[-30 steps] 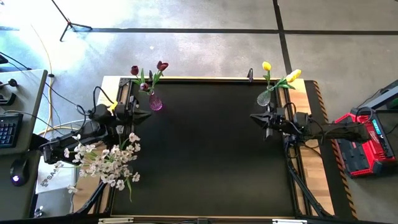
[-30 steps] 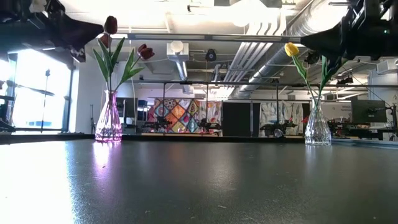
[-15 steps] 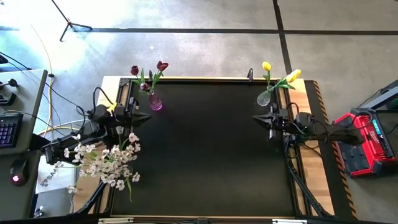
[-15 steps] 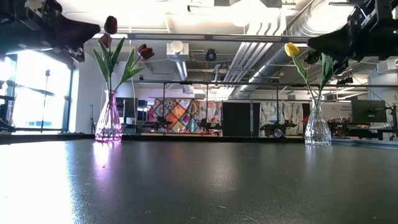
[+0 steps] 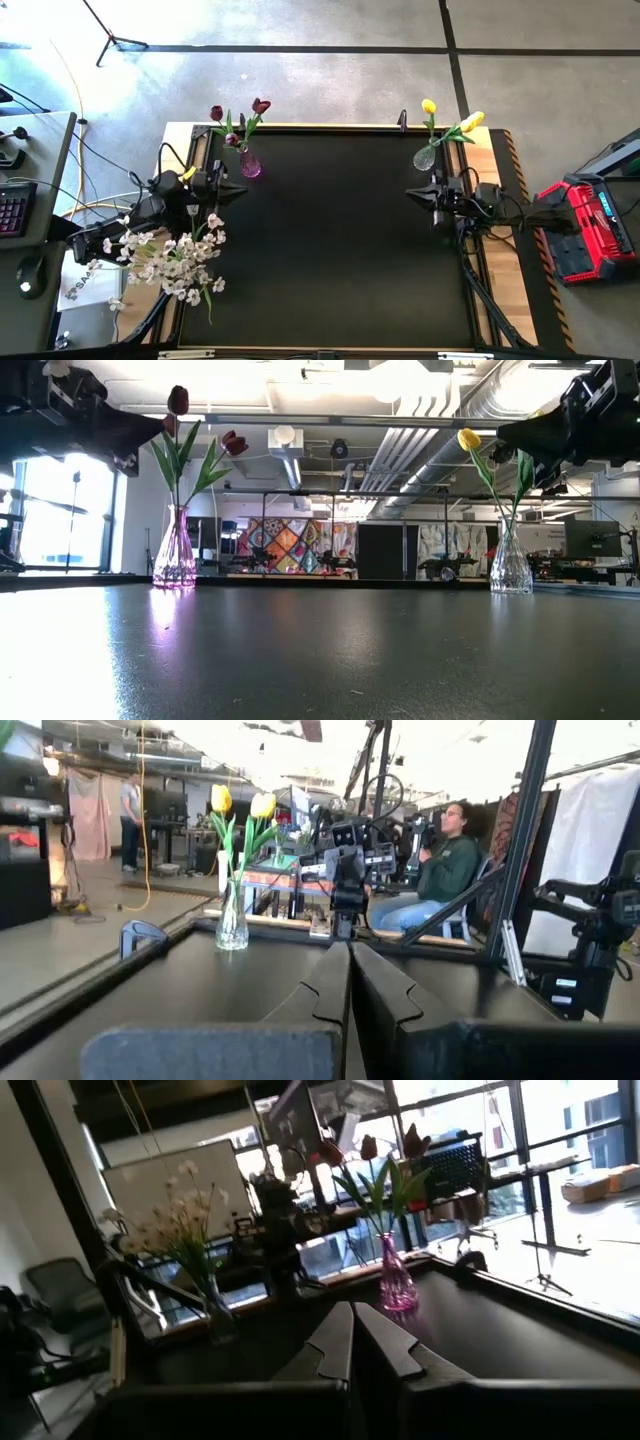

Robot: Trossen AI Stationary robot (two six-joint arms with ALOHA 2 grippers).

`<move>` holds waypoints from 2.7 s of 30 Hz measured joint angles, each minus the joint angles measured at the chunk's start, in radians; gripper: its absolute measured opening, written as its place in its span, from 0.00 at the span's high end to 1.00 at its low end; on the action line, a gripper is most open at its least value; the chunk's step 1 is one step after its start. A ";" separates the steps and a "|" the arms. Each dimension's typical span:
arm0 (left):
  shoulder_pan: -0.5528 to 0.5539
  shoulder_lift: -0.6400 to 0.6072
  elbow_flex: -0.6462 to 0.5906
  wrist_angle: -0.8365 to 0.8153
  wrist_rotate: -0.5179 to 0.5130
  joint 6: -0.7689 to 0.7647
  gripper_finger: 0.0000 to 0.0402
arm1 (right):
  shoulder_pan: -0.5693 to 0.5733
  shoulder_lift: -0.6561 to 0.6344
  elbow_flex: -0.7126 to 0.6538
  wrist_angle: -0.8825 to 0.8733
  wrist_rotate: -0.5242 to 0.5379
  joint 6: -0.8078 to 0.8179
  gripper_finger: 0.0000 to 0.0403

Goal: Sort flowers into vase by color
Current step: Return to Home Position

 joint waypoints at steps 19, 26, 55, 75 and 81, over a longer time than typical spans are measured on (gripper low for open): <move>-0.055 0.000 0.000 -0.039 -0.041 0.012 1.00 | 0.001 0.000 -0.029 -0.001 -0.046 -0.030 1.00; -0.116 0.000 0.000 -0.086 -0.086 0.021 1.00 | 0.001 0.001 -0.029 -0.001 -0.096 -0.062 1.00; -0.299 0.000 0.000 -0.052 -0.303 0.045 1.00 | 0.063 0.000 -0.029 -0.015 -0.186 -0.051 1.00; -0.380 0.000 0.000 -0.127 -0.388 0.069 1.00 | 0.087 0.000 -0.030 -0.045 -0.179 -0.098 1.00; -0.381 0.005 0.000 -0.147 -0.389 0.076 1.00 | 0.087 0.003 -0.030 -0.075 -0.178 -0.092 1.00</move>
